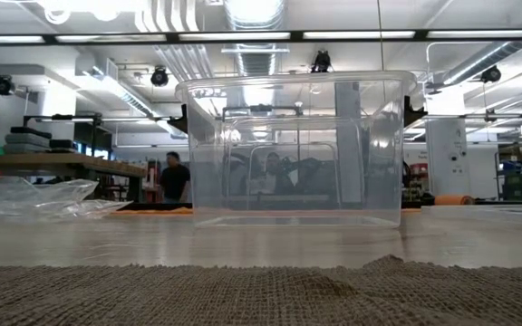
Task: Roll bandage
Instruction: Roll the brown bandage
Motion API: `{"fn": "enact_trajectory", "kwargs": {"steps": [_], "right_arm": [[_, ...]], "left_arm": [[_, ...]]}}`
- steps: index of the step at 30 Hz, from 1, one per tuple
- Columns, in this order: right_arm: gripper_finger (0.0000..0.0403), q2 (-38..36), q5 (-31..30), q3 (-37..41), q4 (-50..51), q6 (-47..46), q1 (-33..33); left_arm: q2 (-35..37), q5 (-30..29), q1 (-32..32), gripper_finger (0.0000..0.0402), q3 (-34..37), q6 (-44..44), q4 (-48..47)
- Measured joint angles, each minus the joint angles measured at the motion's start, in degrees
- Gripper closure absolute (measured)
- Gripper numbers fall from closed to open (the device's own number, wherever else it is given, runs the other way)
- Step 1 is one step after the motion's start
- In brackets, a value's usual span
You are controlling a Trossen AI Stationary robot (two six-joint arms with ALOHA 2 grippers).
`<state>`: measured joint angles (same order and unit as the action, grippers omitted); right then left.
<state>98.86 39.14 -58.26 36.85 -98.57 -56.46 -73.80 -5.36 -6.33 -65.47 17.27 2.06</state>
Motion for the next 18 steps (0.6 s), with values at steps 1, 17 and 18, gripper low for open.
{"fn": "enact_trajectory", "kwargs": {"steps": [1, 17, 18], "right_arm": [[0.0093, -0.5, -0.1, 1.9, -2.4, -2.5, 0.3], [0.0101, -6.3, 4.5, 12.8, -3.3, -10.4, 4.1], [0.0104, -6.1, 6.0, 13.2, -2.1, -10.6, 3.9]], "left_arm": [[0.0, 0.0, 0.0, 0.0244, 0.0, 0.0, 0.0], [0.0, -0.1, 0.0, 0.0248, 0.0, 0.0, 0.0], [0.0, -0.1, 0.0, 0.0245, 0.0, 0.0, -0.1]]}}
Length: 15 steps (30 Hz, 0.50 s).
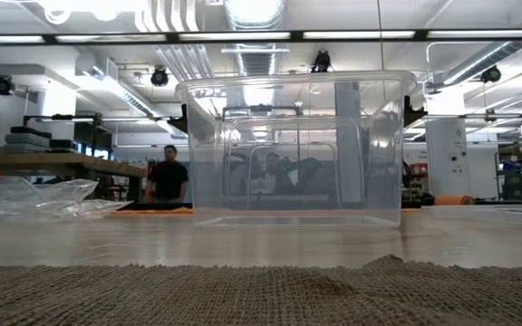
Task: Roll bandage
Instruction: Roll the brown bandage
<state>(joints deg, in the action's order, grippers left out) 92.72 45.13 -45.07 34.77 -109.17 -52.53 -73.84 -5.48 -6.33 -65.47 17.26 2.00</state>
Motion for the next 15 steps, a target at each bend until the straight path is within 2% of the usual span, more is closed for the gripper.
{"fn": "enact_trajectory", "kwargs": {"steps": [6, 15], "right_arm": [[0.0115, 2.4, 4.8, 0.3, -0.3, 4.0, 0.4], [0.0115, 2.3, 2.9, -0.5, -0.4, 5.9, 1.7]], "left_arm": [[0.0, 0.0, 0.0, 0.0235, 0.0, 0.0, 0.0], [0.0, 0.0, 0.0, 0.0241, 0.0, 0.0, -0.3]]}}
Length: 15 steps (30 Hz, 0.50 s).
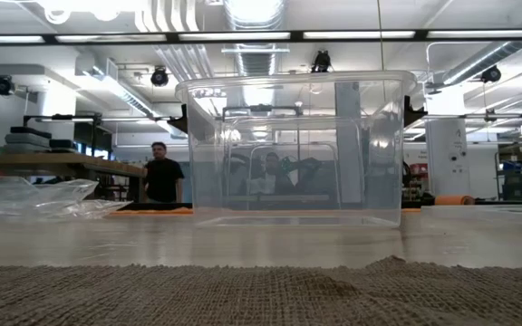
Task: Roll bandage
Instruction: Roll the brown bandage
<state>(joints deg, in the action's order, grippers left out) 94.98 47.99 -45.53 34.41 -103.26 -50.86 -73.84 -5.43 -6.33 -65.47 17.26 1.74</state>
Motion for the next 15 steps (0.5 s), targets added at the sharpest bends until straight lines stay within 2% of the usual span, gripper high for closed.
{"fn": "enact_trajectory", "kwargs": {"steps": [8, 15], "right_arm": [[0.0099, 0.0, -3.0, -1.3, -1.0, -0.7, 0.3], [0.0103, 0.1, -3.6, -2.0, -1.9, -1.0, 0.7]], "left_arm": [[0.0, 0.0, 0.0, 0.0256, 0.0, 0.0, -0.1], [0.0, 0.0, 0.0, 0.0260, 0.0, 0.0, -0.1]]}}
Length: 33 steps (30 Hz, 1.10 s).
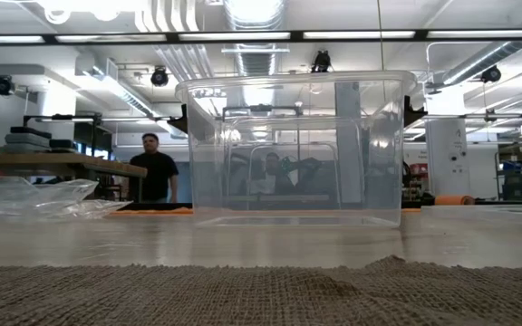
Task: Roll bandage
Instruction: Roll the brown bandage
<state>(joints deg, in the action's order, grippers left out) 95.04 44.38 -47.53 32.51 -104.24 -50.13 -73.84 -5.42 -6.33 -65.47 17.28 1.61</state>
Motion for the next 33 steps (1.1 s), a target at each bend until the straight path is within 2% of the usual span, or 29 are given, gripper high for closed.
{"fn": "enact_trajectory", "kwargs": {"steps": [6, 14, 24, 33], "right_arm": [[0.0104, 0.9, -0.8, 0.4, 0.0, 0.1, 0.2], [0.0118, 4.6, 2.8, 0.4, 0.0, 0.8, 0.6], [0.0139, 3.0, 2.6, 0.5, 0.2, 0.4, 0.5], [0.0102, 3.7, 4.0, 1.0, 3.1, 3.6, 0.3]], "left_arm": [[0.0, 0.0, 0.0, 0.0250, 0.0, 0.0, 0.0], [0.0, 0.1, 0.0, 0.0235, 0.0, 0.0, -0.2], [0.0, 0.1, 0.0, 0.0250, 0.0, 0.0, -0.6], [0.0, 0.1, 0.0, 0.0265, 0.0, 0.0, -1.1]]}}
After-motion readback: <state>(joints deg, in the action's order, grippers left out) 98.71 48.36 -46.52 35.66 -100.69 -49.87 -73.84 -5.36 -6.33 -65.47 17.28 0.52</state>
